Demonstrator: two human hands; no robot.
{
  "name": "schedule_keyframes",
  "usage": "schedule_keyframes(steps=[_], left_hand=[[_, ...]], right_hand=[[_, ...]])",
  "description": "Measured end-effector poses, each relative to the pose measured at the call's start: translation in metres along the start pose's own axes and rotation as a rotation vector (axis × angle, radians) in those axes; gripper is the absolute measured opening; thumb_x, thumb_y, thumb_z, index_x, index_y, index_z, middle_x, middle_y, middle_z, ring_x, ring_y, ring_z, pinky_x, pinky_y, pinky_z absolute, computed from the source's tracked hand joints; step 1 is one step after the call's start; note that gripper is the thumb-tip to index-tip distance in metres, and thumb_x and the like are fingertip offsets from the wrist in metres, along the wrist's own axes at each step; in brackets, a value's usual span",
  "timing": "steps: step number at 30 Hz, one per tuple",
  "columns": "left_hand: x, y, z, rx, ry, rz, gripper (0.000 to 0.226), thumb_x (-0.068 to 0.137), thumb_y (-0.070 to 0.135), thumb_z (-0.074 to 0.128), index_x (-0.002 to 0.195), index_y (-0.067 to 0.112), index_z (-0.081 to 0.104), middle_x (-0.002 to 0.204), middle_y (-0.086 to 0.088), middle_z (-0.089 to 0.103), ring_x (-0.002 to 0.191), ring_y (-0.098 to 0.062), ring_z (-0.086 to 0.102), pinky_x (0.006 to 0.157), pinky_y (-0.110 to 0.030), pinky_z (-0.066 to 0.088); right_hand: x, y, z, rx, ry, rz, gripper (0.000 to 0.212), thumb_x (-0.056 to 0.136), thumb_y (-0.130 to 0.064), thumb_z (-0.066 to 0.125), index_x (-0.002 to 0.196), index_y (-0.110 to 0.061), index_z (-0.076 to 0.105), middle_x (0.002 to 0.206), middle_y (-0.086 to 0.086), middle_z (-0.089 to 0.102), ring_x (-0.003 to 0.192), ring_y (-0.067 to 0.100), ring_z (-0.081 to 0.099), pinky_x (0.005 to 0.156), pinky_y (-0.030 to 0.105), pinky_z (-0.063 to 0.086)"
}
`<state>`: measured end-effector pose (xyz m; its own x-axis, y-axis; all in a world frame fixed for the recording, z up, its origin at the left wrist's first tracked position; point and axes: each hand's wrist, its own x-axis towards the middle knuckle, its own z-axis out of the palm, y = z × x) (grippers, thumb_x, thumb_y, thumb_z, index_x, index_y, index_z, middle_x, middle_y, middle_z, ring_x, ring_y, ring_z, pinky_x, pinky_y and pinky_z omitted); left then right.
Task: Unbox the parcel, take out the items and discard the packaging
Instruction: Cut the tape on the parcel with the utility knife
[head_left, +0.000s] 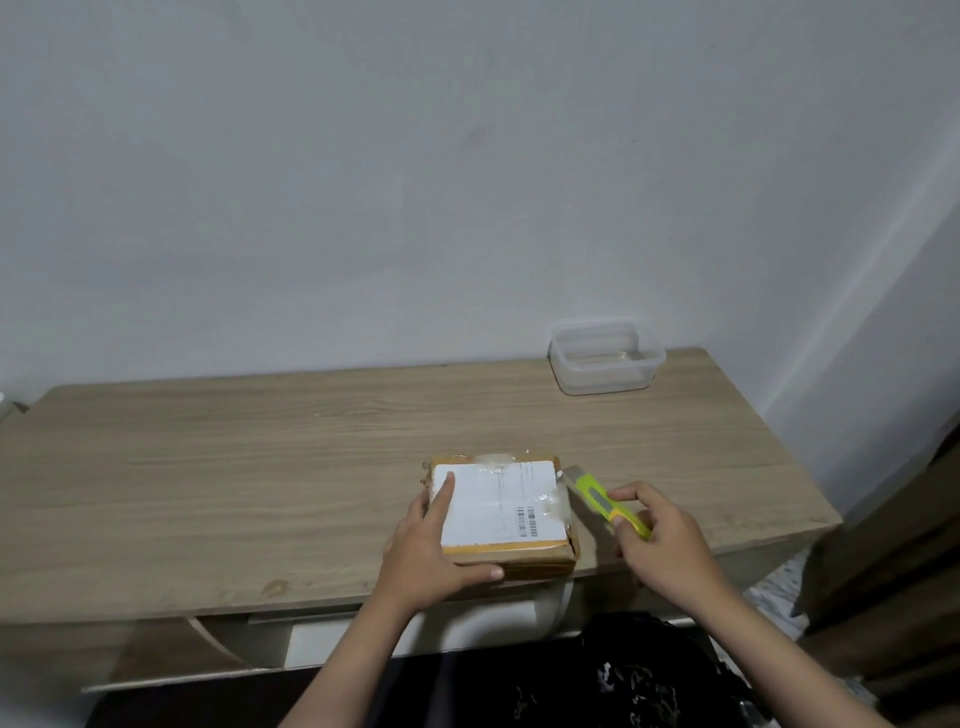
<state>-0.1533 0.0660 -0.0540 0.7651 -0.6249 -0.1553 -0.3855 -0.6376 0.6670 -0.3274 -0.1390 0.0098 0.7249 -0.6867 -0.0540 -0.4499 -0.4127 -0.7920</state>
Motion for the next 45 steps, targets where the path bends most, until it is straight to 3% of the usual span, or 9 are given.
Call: schedule_keyframes(steps=[4,7,9,12,15,19,26,38,45], left_hand=[[-0.001,0.009,0.01,-0.065,0.061,-0.07,0.135,0.032,0.083,0.064,0.145,0.045,0.002,0.152,-0.005,0.018,0.138,-0.025,0.022,0.113,-0.039,0.025],[0.0,0.012,0.012,-0.099,0.083,-0.088,0.132,0.033,0.083,0.062,0.146,0.043,0.006,0.151,-0.006,0.019,0.139,-0.024,0.019,0.113,-0.038,0.024],[-0.001,0.012,0.012,-0.091,0.096,-0.09,0.129,0.035,0.084,0.06,0.146,0.043,0.007,0.15,-0.005,0.021,0.138,-0.024,0.021,0.112,-0.038,0.025],[-0.002,0.013,0.013,-0.091,0.112,-0.087,0.129,0.035,0.086,0.059,0.146,0.043,0.009,0.148,-0.004,0.024,0.137,-0.023,0.023,0.112,-0.039,0.027],[-0.002,0.014,0.014,-0.099,0.123,-0.09,0.129,0.034,0.087,0.06,0.145,0.043,0.011,0.145,-0.003,0.027,0.135,-0.023,0.026,0.111,-0.04,0.029],[-0.002,0.014,0.014,-0.102,0.134,-0.099,0.128,0.035,0.084,0.062,0.145,0.045,0.011,0.146,-0.002,0.027,0.135,-0.022,0.028,0.11,-0.039,0.031],[-0.002,0.014,0.015,-0.082,0.152,-0.11,0.128,0.034,0.086,0.06,0.145,0.045,0.012,0.148,-0.002,0.027,0.135,-0.023,0.029,0.11,-0.041,0.03],[-0.004,0.016,0.014,-0.094,0.134,-0.117,0.127,0.036,0.085,0.06,0.145,0.044,0.01,0.152,-0.002,0.021,0.138,-0.024,0.023,0.111,-0.039,0.025],[-0.004,0.017,0.015,-0.071,0.131,-0.128,0.128,0.036,0.088,0.057,0.146,0.042,0.008,0.152,-0.003,0.022,0.137,-0.026,0.024,0.112,-0.042,0.026]], right_hand=[[0.004,-0.004,0.0,-0.05,0.013,-0.012,0.024,0.083,-0.011,0.059,0.097,-0.03,0.064,0.063,0.008,0.066,0.048,0.022,0.055,0.053,0.029,0.048],[0.009,-0.011,0.004,-0.094,0.018,-0.053,0.024,0.082,-0.009,0.059,0.1,-0.023,0.067,0.058,-0.006,0.058,0.047,0.008,0.049,0.049,0.016,0.038],[0.013,-0.016,0.007,-0.139,0.033,-0.08,0.026,0.082,-0.008,0.059,0.103,-0.019,0.068,0.063,-0.01,0.059,0.05,0.003,0.049,0.05,0.015,0.036],[0.018,-0.02,0.013,-0.233,0.006,-0.071,0.031,0.081,-0.01,0.057,0.11,-0.017,0.067,0.095,0.004,0.073,0.081,0.019,0.065,0.071,0.023,0.045],[0.02,-0.027,0.017,-0.321,0.002,-0.091,0.034,0.082,-0.012,0.054,0.113,-0.017,0.065,0.107,0.007,0.072,0.102,0.029,0.064,0.083,0.033,0.05],[0.025,-0.039,0.018,-0.407,-0.029,-0.091,0.033,0.081,-0.011,0.051,0.11,-0.016,0.065,0.103,0.012,0.071,0.1,0.034,0.063,0.078,0.037,0.052],[0.031,-0.054,0.016,-0.48,-0.124,-0.063,0.032,0.078,-0.011,0.049,0.106,-0.014,0.063,0.097,0.015,0.067,0.092,0.034,0.062,0.066,0.03,0.045],[0.016,-0.06,0.012,-0.584,-0.176,-0.103,0.028,0.078,-0.012,0.048,0.104,-0.009,0.058,0.101,0.017,0.065,0.098,0.037,0.059,0.074,0.038,0.051],[0.009,-0.062,0.012,-0.604,-0.177,-0.098,0.028,0.078,-0.009,0.047,0.104,-0.008,0.056,0.102,0.018,0.062,0.096,0.038,0.059,0.072,0.036,0.049]])
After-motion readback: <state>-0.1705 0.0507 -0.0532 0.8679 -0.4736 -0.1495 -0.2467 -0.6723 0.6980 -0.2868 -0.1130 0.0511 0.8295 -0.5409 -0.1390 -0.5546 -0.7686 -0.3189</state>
